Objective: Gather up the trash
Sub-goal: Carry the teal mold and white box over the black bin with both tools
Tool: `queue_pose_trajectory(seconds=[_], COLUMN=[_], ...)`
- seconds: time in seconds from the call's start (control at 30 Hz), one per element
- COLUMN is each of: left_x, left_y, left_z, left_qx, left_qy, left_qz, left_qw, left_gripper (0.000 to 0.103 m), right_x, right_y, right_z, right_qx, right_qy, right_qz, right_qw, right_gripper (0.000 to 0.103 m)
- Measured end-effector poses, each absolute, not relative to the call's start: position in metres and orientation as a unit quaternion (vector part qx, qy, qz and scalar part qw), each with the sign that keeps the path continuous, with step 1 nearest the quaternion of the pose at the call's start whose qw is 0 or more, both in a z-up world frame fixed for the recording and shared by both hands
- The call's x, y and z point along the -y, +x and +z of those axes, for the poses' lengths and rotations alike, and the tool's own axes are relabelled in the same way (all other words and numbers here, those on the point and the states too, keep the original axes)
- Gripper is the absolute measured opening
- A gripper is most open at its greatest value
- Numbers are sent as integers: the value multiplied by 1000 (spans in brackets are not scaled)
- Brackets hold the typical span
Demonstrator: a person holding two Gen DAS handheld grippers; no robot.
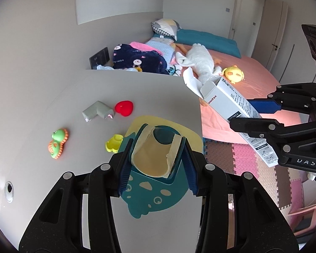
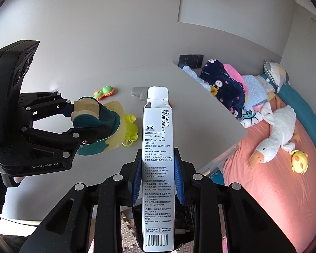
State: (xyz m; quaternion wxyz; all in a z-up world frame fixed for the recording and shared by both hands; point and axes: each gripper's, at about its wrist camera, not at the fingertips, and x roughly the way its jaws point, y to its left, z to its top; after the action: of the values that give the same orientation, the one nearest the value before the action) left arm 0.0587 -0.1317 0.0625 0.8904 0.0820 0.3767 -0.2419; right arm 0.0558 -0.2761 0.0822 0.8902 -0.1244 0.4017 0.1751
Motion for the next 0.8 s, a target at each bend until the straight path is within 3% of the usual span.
queue_pose_trajectory(seconds=[0.8], left_x=[257], left_y=[35], left_z=[51], left_qx=[-381], left_qy=[141], left_qz=[-338], left_qw=[849], left_gripper=[43], right_x=[397], right_y=[17], right_z=[60], right_qx=[-432], right_qy=[-70], right_qz=[77], right_qw=[896], right_gripper=[29])
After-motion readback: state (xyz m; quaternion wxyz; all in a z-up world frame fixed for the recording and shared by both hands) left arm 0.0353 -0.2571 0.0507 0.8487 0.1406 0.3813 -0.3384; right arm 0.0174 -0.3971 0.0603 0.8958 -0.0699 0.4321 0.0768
